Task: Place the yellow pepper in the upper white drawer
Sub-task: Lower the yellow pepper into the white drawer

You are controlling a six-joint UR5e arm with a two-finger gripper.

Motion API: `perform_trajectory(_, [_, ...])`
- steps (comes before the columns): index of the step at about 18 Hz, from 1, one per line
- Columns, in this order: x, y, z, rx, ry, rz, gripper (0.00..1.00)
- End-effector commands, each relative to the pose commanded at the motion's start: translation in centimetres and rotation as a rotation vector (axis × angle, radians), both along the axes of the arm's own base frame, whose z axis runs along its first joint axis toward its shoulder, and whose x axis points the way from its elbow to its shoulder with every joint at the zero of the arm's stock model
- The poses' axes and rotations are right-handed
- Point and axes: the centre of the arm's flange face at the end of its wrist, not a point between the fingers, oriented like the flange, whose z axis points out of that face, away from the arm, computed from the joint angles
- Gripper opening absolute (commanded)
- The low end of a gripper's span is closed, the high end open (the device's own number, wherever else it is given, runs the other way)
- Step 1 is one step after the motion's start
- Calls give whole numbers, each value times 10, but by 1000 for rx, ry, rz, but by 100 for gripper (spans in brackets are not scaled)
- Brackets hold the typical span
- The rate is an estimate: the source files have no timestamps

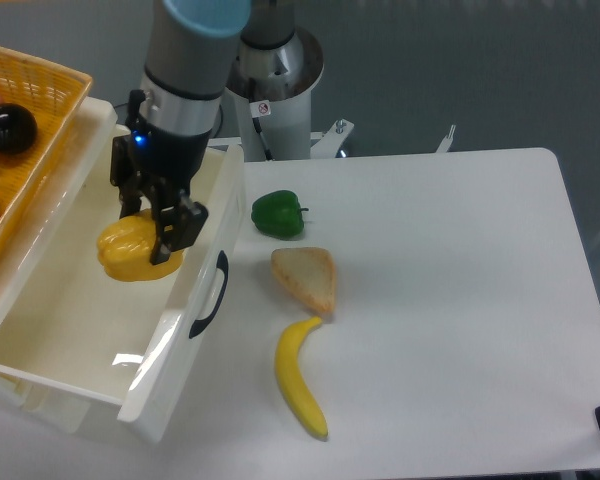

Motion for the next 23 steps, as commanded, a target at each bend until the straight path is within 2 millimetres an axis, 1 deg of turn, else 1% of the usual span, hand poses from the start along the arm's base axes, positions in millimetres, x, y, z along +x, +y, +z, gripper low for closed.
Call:
perform_trajectory(2, [18,9,-6,-21,16,-32,36])
perform_trajectory(6, [27,16,-12,-27,20,-65,36])
perform_trajectory(12, [26,21,-34,-45,26,-138,36])
perform_trajectory(16, [26,17,-52,-65,23,-176,36])
perform_trajectory(21, [26,18,-61,-75,25,-193,38])
perform_trajectory(22, [26,19,-62,-77,23,-192,43])
perform_trajectory(23, [26,19,-62,-78,24,-190,47])
